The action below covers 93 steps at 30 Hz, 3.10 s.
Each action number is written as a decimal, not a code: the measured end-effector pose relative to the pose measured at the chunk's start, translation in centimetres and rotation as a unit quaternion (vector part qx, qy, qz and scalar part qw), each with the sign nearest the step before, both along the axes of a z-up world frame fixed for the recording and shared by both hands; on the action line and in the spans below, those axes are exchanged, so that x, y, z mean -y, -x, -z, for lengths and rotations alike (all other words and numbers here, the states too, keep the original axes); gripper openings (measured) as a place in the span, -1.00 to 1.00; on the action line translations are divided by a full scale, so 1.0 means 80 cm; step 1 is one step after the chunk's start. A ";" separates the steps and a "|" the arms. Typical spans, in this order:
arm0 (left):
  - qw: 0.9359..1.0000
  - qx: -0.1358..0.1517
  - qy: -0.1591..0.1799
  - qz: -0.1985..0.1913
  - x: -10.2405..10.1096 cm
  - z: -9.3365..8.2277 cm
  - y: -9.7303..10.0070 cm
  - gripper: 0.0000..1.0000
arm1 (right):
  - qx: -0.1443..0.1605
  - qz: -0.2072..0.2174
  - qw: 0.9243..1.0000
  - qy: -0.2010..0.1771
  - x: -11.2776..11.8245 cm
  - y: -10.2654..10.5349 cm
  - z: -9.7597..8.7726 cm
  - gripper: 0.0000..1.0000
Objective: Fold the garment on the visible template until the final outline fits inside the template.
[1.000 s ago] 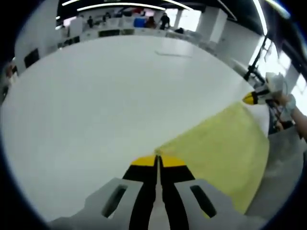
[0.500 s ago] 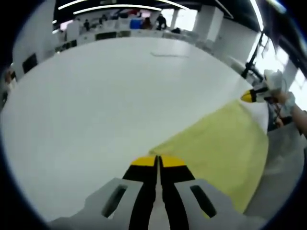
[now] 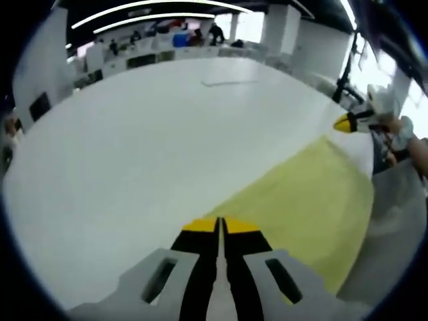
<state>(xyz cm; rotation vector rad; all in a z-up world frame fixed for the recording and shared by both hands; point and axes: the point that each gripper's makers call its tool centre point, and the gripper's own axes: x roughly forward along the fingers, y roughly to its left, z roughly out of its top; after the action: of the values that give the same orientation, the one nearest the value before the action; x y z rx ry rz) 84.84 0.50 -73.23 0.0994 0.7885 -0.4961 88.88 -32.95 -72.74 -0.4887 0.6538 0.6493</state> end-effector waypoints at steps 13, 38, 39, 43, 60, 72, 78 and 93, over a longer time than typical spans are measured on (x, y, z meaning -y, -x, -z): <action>0.999 0.007 -0.020 0.033 0.015 -0.019 0.019 -0.60 | 0.027 -0.023 0.999 -0.022 -0.024 0.027 -0.043 -0.62; 0.993 0.064 -0.010 0.095 0.063 -0.084 0.061 -0.10 | 0.042 -0.027 0.997 -0.061 -0.036 0.077 -0.092 -0.05; 0.993 0.069 -0.010 0.095 0.064 -0.087 0.063 -0.07 | 0.041 -0.026 0.997 -0.064 -0.037 0.080 -0.092 -0.03; 0.991 0.080 -0.002 0.103 0.071 -0.096 0.071 -0.04 | 0.034 -0.032 0.996 -0.070 -0.043 0.096 -0.090 0.12; 0.986 0.086 -0.014 0.141 0.083 -0.107 0.111 0.24 | 0.004 -0.049 0.997 -0.055 -0.044 0.151 -0.083 0.50; 0.982 0.089 0.002 0.165 0.097 -0.118 0.149 0.49 | 0.008 -0.044 0.997 -0.066 -0.042 0.172 -0.098 0.75; 0.986 0.093 0.004 0.141 0.085 -0.123 0.151 0.67 | 0.007 -0.050 0.997 -0.064 -0.037 0.179 -0.101 0.79; 0.984 0.092 -0.012 0.153 0.081 -0.126 0.180 0.94 | 0.006 -0.042 0.997 -0.066 -0.025 0.204 -0.113 0.99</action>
<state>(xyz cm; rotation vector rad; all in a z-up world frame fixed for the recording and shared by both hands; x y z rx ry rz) 70.42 -6.01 -63.14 0.2872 0.5994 -0.7566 72.57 -30.95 -63.73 -0.3995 0.5771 0.7630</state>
